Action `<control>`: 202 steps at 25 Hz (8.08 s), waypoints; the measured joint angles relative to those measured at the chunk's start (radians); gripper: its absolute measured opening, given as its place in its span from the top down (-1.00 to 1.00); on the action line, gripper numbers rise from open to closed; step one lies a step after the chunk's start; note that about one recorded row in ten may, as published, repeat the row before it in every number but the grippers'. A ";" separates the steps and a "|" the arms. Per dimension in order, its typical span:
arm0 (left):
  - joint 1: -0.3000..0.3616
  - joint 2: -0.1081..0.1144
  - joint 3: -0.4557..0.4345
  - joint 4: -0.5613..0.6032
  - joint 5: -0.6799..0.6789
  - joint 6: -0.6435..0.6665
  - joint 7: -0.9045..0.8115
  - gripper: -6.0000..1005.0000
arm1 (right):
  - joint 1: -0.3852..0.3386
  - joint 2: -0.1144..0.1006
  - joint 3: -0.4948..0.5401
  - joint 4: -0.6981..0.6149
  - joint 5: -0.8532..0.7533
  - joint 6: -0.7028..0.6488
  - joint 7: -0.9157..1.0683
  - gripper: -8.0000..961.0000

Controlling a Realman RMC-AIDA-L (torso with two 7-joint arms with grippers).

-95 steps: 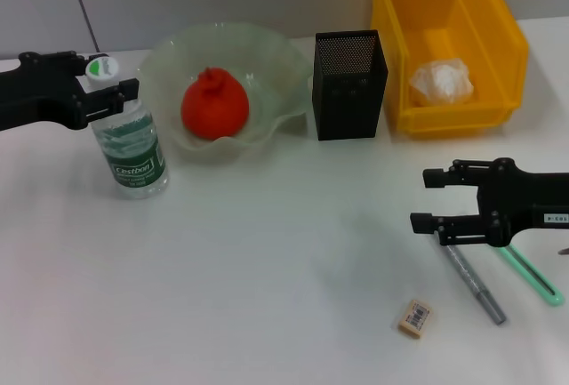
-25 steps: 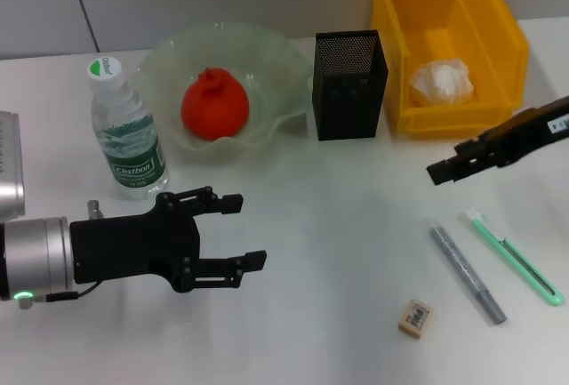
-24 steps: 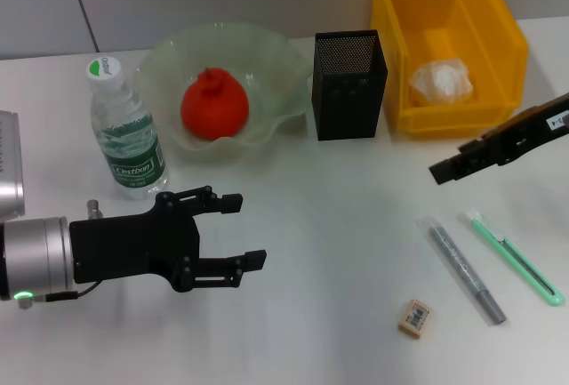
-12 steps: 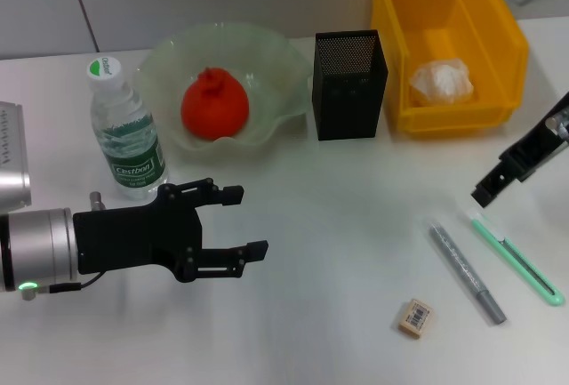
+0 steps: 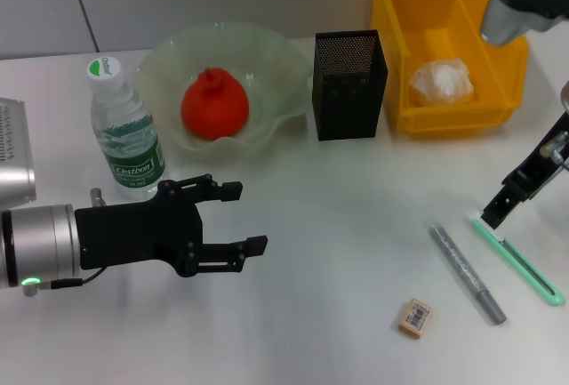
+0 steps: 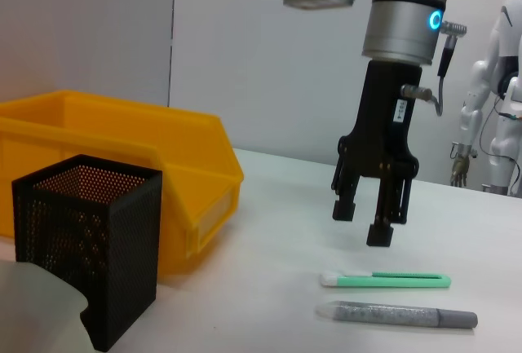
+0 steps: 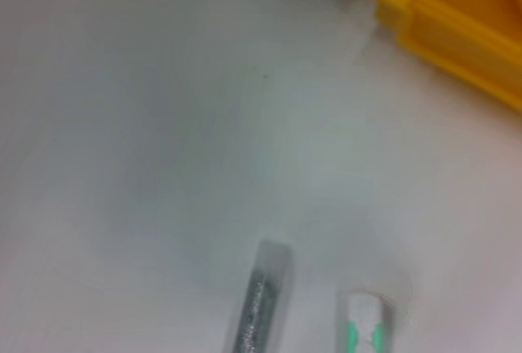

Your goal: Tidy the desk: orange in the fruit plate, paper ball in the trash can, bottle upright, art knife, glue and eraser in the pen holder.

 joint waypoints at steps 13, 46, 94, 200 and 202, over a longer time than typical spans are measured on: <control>-0.001 0.000 0.001 -0.004 0.000 -0.005 0.000 -0.67 | -0.006 0.018 -0.075 0.082 -0.001 0.113 -0.017 -0.28; 0.002 0.003 0.001 -0.004 0.000 0.002 0.001 -0.67 | -0.011 0.032 -0.075 0.135 -0.003 0.184 -0.008 0.21; -0.006 0.003 -0.003 0.000 -0.024 0.012 -0.005 -0.66 | -0.144 0.009 0.325 -0.116 0.652 0.100 -0.481 0.61; 0.032 0.003 -0.009 -0.006 -0.069 0.059 0.023 -0.66 | -0.150 0.044 0.248 0.445 1.395 0.545 -1.107 -0.65; 0.033 0.003 -0.009 -0.006 -0.074 0.061 0.023 -0.66 | -0.170 0.034 0.246 0.397 1.380 0.450 -1.052 -0.65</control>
